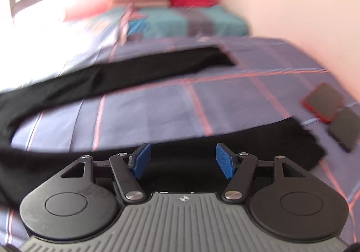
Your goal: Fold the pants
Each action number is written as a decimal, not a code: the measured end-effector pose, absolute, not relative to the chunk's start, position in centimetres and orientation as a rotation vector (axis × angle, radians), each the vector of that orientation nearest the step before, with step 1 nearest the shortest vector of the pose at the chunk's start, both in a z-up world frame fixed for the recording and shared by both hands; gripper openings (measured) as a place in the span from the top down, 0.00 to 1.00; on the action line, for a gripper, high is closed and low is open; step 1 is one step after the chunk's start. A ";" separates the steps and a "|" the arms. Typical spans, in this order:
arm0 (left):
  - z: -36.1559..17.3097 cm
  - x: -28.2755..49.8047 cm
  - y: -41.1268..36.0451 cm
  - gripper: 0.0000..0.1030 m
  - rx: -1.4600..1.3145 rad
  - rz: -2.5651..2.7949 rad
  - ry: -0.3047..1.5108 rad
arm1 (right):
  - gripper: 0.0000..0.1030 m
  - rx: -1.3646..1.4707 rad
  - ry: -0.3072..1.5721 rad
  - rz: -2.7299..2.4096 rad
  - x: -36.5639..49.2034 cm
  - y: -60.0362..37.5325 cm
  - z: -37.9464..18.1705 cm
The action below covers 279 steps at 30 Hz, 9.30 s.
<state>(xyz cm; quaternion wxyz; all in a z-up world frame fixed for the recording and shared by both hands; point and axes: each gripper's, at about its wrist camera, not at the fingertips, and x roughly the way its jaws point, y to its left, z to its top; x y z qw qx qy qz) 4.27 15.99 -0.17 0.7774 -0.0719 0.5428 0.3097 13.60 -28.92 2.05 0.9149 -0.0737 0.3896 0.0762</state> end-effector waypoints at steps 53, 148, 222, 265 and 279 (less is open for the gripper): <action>6.0 -1.7 22.5 0.21 -1.084 0.547 0.875 | 0.93 0.629 0.975 0.278 21.4 -39.3 7.1; 4.9 -0.9 25.8 0.00 -0.725 0.651 0.899 | 0.82 -0.556 0.612 1.486 21.4 22.8 1.7; 0.6 17.7 21.4 0.00 -0.416 0.457 1.093 | 0.48 0.360 0.979 1.060 28.2 -8.0 -1.3; 2.1 10.7 21.4 0.00 -0.325 0.527 1.014 | 0.51 0.001 1.010 1.295 31.1 0.5 -0.8; 2.7 6.1 21.9 0.00 -0.415 0.415 0.885 | 0.67 -0.122 1.109 1.583 27.7 15.9 -0.4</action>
